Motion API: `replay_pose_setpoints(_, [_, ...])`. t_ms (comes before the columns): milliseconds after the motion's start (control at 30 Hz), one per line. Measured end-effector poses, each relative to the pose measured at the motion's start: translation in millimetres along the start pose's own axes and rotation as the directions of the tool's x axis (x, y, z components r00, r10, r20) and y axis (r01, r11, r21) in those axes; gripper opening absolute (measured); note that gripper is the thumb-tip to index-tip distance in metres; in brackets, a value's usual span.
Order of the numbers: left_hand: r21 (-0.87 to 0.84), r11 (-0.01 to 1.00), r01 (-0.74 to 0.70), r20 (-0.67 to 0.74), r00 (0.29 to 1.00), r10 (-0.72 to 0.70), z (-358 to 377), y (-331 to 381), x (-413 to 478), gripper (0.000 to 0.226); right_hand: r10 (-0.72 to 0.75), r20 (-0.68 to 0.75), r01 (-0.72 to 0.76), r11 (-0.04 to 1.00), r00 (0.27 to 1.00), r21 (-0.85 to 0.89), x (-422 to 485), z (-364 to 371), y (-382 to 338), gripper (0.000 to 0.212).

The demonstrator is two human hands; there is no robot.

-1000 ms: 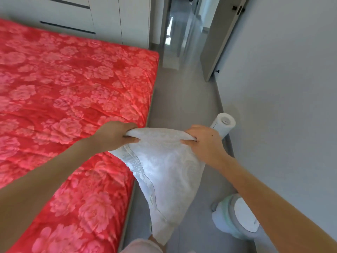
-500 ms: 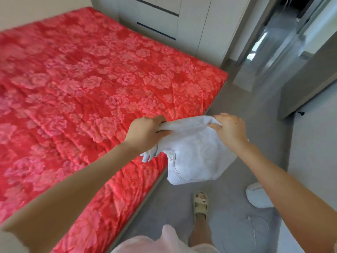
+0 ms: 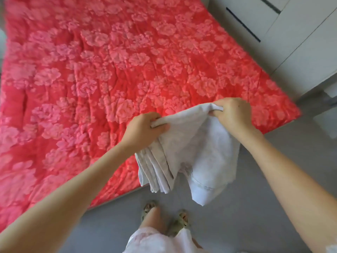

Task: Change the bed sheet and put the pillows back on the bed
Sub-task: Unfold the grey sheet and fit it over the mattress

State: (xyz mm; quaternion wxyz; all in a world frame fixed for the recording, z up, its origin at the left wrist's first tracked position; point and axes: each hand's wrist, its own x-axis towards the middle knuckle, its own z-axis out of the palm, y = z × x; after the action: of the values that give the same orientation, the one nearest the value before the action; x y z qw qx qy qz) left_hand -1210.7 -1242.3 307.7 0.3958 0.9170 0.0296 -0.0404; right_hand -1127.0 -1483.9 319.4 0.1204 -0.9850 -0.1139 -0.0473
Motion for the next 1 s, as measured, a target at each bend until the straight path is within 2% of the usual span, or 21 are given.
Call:
replay_pose_setpoints(67, [0.062,0.990,0.130,-0.096,0.988,-0.124,-16.9,-26.7,19.2,0.014,-0.156,0.045,0.155,0.988,0.987,0.024,42.3,24.7,-23.9,0.012])
replay_pose_setpoints(133, [0.173,0.953,0.250,-0.207,0.955,-0.213,-29.2,-66.2,38.3,0.015,-0.290,0.133,0.283,0.956,0.948,0.073,73.2,56.0,-41.6,0.021])
replay_pose_setpoints(200, [0.228,0.898,0.377,-0.312,0.902,-0.299,-36.4,-111.1,55.0,0.016,-0.308,0.222,0.288,0.950,0.925,0.119,91.6,84.2,-44.0,0.036])
replay_pose_setpoints(300, [0.311,0.808,0.501,-0.370,0.847,-0.383,-32.7,-165.2,74.3,0.029,-0.238,0.302,0.214,0.970,0.923,0.111,96.6,119.9,-18.9,0.039])
replay_pose_setpoints(400, [0.425,0.780,0.459,-0.256,0.887,-0.384,0.4,-192.6,82.1,0.035,-0.038,0.481,0.015,0.999,0.876,0.051,82.8,163.2,27.5,0.039])
replay_pose_setpoints(467, [0.506,0.773,0.382,-0.103,0.917,-0.385,36.5,-198.1,78.7,0.036,0.134,0.575,-0.188,0.981,0.807,0.035,68.2,192.3,64.1,0.042])
replay_pose_setpoints(533, [0.536,0.774,0.338,0.040,0.905,-0.423,75.5,-199.3,72.7,0.039,0.273,0.639,-0.346,0.938,0.720,-0.011,53.0,217.0,99.5,0.044])
replay_pose_setpoints(600, [0.565,0.773,0.288,0.165,0.879,-0.448,113.0,-199.4,67.6,0.046,0.396,0.661,-0.492,0.869,0.638,-0.046,40.8,236.2,129.2,0.044])
replay_pose_setpoints(700, [0.620,0.758,0.204,0.301,0.830,-0.469,160.2,-198.6,65.6,0.062,0.573,0.586,-0.689,0.724,0.573,-0.035,37.3,260.0,162.5,0.046])
replay_pose_setpoints(800, [0.664,0.729,0.167,0.365,0.778,-0.511,195.1,-199.8,70.2,0.076,0.678,0.507,-0.786,0.618,0.532,-0.002,50.3,279.5,186.9,0.062])
replay_pose_setpoints(867, [0.663,0.725,0.186,0.364,0.766,-0.530,213.0,-203.5,75.0,0.079,0.694,0.509,-0.817,0.576,0.509,0.031,62.8,293.3,202.0,0.072])
replay_pose_setpoints(933, [0.649,0.733,0.202,0.355,0.772,-0.527,226.8,-207.8,78.5,0.079,0.682,0.523,-0.803,0.595,0.512,0.011,79.1,302.7,214.1,0.054])
replay_pose_setpoints(1000, [0.658,0.722,0.215,0.347,0.764,-0.544,237.0,-210.3,79.6,0.082,0.639,0.516,-0.737,0.676,0.570,-0.023,97.7,303.2,216.7,0.022])
